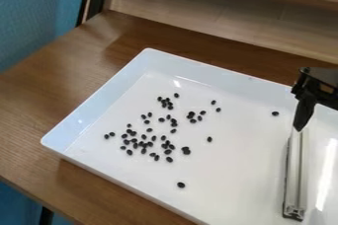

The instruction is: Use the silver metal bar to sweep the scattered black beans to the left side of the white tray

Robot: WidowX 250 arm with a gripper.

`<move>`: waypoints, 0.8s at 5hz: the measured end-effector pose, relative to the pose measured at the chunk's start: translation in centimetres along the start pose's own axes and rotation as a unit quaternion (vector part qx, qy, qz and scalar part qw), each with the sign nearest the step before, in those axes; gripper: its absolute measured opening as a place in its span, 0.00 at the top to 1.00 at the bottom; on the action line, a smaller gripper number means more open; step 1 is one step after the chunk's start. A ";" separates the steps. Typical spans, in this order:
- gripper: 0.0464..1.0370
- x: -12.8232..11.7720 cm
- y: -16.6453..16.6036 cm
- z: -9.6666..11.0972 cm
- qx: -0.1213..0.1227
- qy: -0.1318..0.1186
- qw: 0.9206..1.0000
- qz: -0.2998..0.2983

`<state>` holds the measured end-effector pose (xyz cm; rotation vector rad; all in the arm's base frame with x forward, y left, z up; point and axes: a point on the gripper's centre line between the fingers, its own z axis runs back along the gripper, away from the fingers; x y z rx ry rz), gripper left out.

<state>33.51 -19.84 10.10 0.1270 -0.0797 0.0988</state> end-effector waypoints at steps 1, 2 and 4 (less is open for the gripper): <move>0.04 -0.4 -0.1 -1.8 0.013 0.019 1.000 -0.002; 0.04 -0.8 0.3 -2.8 0.012 0.028 1.000 0.006; 0.04 -1.0 2.2 -2.3 -0.006 -0.007 0.999 0.048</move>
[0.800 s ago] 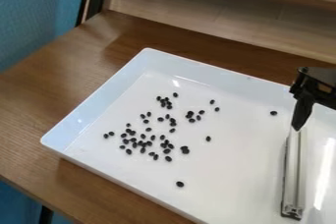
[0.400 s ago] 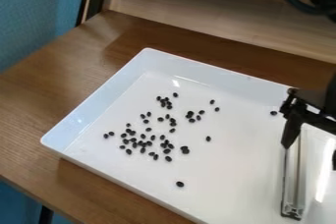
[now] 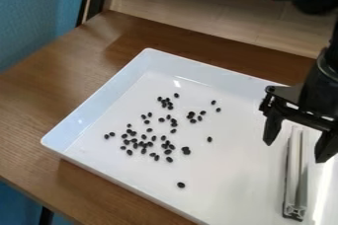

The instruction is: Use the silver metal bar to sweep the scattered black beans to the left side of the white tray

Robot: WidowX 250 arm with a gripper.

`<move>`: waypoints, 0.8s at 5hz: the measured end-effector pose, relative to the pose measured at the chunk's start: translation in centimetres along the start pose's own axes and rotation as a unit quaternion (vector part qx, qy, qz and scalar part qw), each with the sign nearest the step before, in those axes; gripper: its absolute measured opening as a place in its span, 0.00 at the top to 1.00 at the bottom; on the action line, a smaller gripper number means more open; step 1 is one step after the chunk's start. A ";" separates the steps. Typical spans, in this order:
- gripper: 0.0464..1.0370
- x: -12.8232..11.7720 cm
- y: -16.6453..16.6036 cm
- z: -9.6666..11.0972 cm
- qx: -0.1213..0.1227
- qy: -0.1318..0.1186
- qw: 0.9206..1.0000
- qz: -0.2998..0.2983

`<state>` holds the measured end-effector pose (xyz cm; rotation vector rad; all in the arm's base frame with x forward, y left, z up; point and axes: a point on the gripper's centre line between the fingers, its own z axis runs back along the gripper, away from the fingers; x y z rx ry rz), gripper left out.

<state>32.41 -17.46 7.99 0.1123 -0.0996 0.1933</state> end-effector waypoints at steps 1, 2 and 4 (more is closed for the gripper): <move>0.04 -0.6 0.4 -0.7 -0.011 0.000 1.000 0.006; 0.04 -0.5 0.9 -1.8 -0.049 0.028 0.998 0.033; 0.04 -0.8 0.3 -1.6 -0.100 0.046 0.993 0.034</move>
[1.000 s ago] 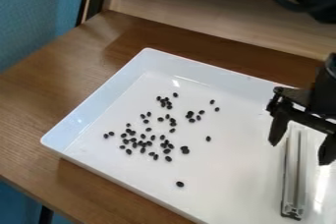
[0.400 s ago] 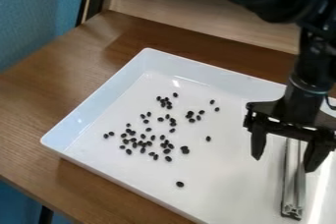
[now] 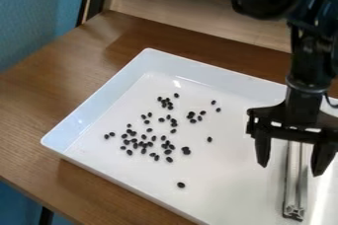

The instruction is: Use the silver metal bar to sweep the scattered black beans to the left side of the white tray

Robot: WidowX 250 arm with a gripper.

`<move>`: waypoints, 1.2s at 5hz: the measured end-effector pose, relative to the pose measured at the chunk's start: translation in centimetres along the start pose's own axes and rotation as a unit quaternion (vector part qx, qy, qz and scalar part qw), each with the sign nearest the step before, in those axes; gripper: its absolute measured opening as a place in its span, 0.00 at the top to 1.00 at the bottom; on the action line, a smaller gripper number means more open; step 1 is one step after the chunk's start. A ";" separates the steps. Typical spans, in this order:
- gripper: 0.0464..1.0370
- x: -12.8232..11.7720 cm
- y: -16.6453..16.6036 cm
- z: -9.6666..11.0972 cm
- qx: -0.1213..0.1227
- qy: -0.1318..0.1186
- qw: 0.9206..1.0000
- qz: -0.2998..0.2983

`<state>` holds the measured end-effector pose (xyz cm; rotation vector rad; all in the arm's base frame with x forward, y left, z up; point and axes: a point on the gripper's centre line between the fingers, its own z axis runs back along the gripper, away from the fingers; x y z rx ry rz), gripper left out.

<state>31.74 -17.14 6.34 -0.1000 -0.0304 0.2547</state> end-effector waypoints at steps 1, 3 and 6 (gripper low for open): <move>0.04 0.1 0.2 0.9 -0.007 0.002 1.000 -0.001; 0.04 1.1 0.1 0.3 0.007 -0.012 1.000 0.013; 0.09 0.8 -0.4 -1.5 0.022 -0.001 1.000 0.013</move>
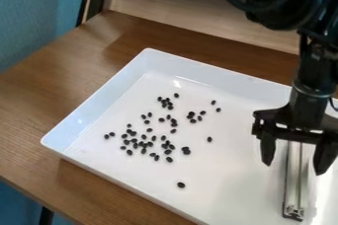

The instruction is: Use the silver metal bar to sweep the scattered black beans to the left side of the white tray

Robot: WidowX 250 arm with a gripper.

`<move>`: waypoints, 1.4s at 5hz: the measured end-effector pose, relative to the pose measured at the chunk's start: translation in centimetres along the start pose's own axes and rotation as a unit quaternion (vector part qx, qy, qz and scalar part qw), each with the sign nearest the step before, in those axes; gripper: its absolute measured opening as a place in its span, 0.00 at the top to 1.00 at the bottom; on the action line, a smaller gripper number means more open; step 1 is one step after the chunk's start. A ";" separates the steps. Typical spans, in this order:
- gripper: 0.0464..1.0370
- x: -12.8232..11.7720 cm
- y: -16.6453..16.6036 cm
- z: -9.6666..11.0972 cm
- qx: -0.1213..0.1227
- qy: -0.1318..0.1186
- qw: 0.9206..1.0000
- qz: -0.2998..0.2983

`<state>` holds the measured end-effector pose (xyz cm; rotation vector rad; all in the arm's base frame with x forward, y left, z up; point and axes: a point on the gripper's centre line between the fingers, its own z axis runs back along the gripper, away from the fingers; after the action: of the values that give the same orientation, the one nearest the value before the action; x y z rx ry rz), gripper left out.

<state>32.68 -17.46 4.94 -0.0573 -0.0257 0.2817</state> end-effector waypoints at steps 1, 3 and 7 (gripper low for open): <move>0.36 0.2 -0.3 -0.7 0.006 0.005 1.000 0.000; 0.67 0.6 0.7 -1.2 0.009 -0.005 1.000 -0.004; 0.67 3.3 10.0 -0.9 0.031 0.014 0.999 0.023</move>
<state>33.09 -6.96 3.53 0.0003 0.0115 0.3277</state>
